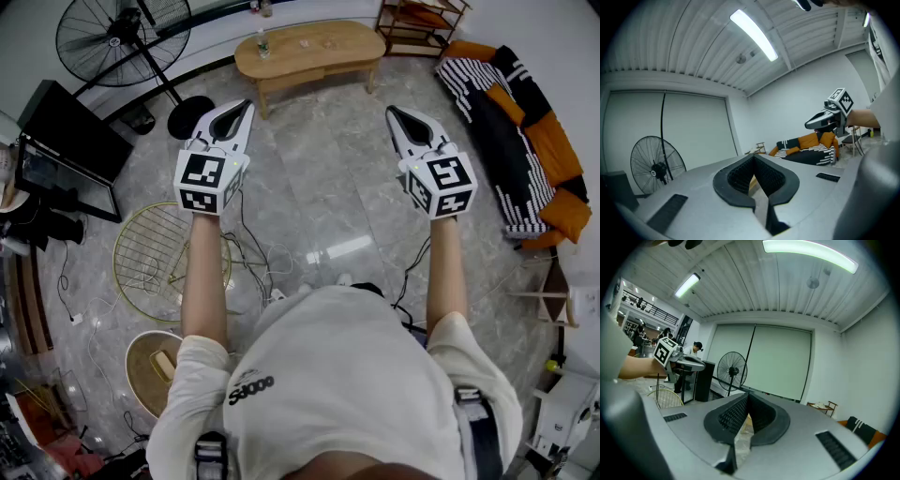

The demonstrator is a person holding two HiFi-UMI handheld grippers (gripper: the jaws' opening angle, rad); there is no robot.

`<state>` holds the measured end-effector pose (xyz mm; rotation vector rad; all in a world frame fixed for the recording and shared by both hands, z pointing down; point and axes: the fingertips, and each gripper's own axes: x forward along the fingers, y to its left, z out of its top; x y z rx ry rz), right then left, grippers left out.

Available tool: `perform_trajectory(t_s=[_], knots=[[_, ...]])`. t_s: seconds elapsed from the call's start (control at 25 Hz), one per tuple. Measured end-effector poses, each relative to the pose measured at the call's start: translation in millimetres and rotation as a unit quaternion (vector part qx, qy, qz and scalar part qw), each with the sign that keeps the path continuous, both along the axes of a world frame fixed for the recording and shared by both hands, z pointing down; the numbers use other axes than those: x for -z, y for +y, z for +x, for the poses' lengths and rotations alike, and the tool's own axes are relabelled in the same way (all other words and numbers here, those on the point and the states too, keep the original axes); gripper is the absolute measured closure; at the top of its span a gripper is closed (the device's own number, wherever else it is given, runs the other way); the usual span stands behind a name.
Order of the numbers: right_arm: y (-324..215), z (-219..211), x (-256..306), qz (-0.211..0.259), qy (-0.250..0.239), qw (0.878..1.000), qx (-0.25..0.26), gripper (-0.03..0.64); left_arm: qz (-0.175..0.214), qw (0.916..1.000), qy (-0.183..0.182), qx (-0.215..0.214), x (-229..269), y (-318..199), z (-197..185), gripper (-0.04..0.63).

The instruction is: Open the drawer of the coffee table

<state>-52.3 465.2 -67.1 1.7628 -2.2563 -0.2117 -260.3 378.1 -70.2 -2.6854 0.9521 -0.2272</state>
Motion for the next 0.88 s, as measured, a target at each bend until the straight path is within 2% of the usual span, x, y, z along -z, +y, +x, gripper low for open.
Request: perform_trajectory(t_s=[0.16,0.44,0.6,0.88], knots=[[1.9,-16.3,-0.9,0.009,-0.004,1.000,0.002,0.611,-0.008,1.0000,0.005,0.001,-9.3,-1.0,-18.8,0.578],[0.4,-24.4,-7.6,0.013,-0.046,0.999,0.001,0.611,-0.028,0.9996,0.001,0.007,-30.3,-5.3,-34.1,0.578],[-14.7,-19.2,-20.2,0.002,-0.055,0.998,-0.002,0.611,-0.036,0.9993,-0.002,0.011,-44.5,-16.8,-37.0,0.578],[-64.0,-5.3,-39.7,-0.019,-0.045,0.999,0.011,0.611,-0.049,0.9986,-0.017,0.015,-62.7,-60.1,-26.8,0.578]])
